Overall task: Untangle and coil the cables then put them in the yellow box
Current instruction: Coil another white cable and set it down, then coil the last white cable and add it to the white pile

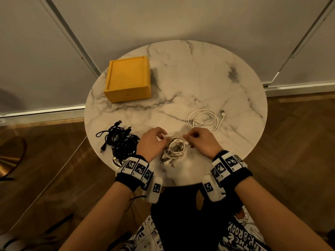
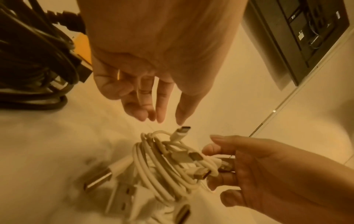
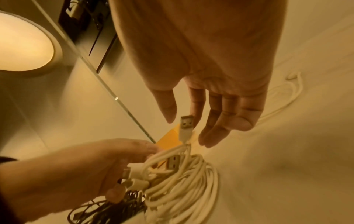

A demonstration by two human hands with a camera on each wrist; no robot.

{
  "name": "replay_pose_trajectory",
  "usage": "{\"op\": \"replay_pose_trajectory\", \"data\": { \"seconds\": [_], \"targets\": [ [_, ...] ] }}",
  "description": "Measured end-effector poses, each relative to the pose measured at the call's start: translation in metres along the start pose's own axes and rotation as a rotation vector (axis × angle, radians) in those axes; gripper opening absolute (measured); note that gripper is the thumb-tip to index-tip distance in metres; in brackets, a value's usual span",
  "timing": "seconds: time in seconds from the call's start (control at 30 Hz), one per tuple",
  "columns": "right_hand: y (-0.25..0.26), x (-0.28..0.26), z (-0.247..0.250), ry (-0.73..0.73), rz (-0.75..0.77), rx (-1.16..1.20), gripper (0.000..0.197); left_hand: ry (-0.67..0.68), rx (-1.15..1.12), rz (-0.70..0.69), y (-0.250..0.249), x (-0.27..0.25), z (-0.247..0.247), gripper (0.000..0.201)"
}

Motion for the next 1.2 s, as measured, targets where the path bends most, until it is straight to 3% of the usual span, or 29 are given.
{"op": "replay_pose_trajectory", "data": {
  "seconds": [0.1,0.17,0.23,0.47,0.57,0.7,0.8,0.97,1.07,1.1,1.2],
  "targets": [
    [-0.010,0.000,0.015,-0.036,-0.052,0.081,0.017,-0.058,-0.086,-0.080,0.000,-0.003,0.003,0.011],
    [-0.021,-0.003,0.030,-0.061,-0.069,0.008,0.013,-0.072,-0.145,-0.133,-0.002,-0.004,0.003,0.005],
    [-0.031,-0.006,0.046,-0.084,-0.070,-0.094,0.007,-0.029,-0.197,-0.151,-0.007,-0.004,-0.003,0.013],
    [-0.054,0.000,0.056,-0.063,0.065,-0.455,0.047,0.100,-0.309,-0.212,-0.035,-0.007,-0.025,0.019],
    [-0.062,0.007,0.044,-0.033,0.055,-0.603,0.058,0.157,-0.357,-0.224,-0.041,-0.013,-0.028,0.021],
    [-0.059,0.016,0.038,-0.088,0.054,-0.753,0.032,0.201,-0.341,-0.240,-0.045,-0.018,-0.023,0.016],
    [-0.051,0.015,0.041,-0.048,0.110,-0.851,0.028,0.209,-0.303,-0.239,-0.049,-0.016,-0.016,0.017],
    [0.009,-0.004,0.085,-0.185,0.274,-0.567,0.019,0.117,-0.174,-0.386,-0.085,0.001,0.005,0.020],
    [0.062,-0.021,0.125,-0.263,0.445,-0.469,0.014,0.114,-0.026,-0.617,-0.124,0.023,0.015,0.050],
    [0.078,-0.028,0.135,-0.278,0.514,-0.453,0.013,0.119,0.054,-0.677,-0.139,0.029,0.018,0.050],
    [0.110,-0.044,0.166,-0.322,0.620,-0.389,0.013,0.076,0.144,-0.714,-0.181,0.051,0.032,0.004]
  ]
}}
Point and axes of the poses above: each hand's wrist, its own x-axis towards the middle knuckle, its own z-axis out of the back of the hand, y = z × x, the point moved 1 cm from there along x, towards the middle knuckle, and after that the axes turned 9 degrees about -x, right-handed, at the moved point
